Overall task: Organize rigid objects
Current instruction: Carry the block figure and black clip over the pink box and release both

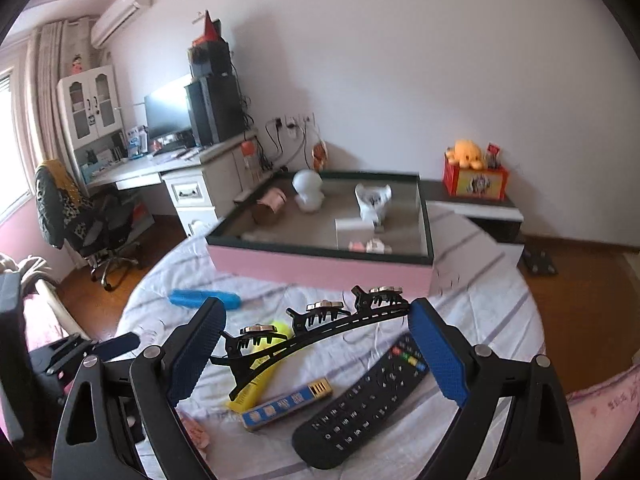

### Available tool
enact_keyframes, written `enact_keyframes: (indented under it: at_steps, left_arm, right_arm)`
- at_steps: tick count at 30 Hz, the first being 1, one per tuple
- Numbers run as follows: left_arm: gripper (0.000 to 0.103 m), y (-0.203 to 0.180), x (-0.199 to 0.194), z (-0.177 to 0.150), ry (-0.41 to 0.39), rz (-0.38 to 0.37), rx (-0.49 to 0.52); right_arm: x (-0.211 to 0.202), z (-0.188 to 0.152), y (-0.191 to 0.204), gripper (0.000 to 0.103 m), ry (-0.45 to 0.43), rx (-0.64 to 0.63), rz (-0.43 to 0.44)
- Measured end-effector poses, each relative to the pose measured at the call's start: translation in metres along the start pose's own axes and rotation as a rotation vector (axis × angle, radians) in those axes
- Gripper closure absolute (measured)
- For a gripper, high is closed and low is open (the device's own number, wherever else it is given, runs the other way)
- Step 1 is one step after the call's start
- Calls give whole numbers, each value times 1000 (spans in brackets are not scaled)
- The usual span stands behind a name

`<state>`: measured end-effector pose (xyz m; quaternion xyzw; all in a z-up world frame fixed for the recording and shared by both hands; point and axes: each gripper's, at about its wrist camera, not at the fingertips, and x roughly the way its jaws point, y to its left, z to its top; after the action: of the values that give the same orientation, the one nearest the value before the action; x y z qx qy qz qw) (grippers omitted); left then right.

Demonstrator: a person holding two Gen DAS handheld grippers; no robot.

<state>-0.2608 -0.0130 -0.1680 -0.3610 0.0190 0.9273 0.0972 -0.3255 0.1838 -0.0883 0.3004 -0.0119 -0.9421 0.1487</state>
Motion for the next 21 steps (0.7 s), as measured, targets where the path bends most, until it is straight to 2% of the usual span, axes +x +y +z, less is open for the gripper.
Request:
enact_keyframes:
  at_steps: [4, 10, 11, 12, 16, 18, 21]
  left_arm:
    - [19, -19, -8, -9, 0, -11, 55]
    - [19, -32, 7, -20, 49, -26, 75]
    - [21, -32, 8, -21, 49, -28, 72]
    - [42, -32, 8, -22, 45, -28, 69]
    - [43, -26, 9, -15, 43, -22, 49]
    - [43, -20, 5, -8, 22, 12, 41]
    - [43, -9, -3, 4, -13, 21, 12]
  right_arm:
    - [3, -6, 0, 10, 16, 3, 8]
    - [-3, -12, 1, 10, 14, 8, 12]
    - [-4, -13, 1, 10, 17, 7, 12]
    - [-5, -14, 1, 10, 20, 7, 11]
    - [-13, -17, -1, 10, 15, 9, 7]
    - [-17, -17, -2, 10, 10, 10, 4]
    - [-21, -15, -2, 10, 3, 8, 1]
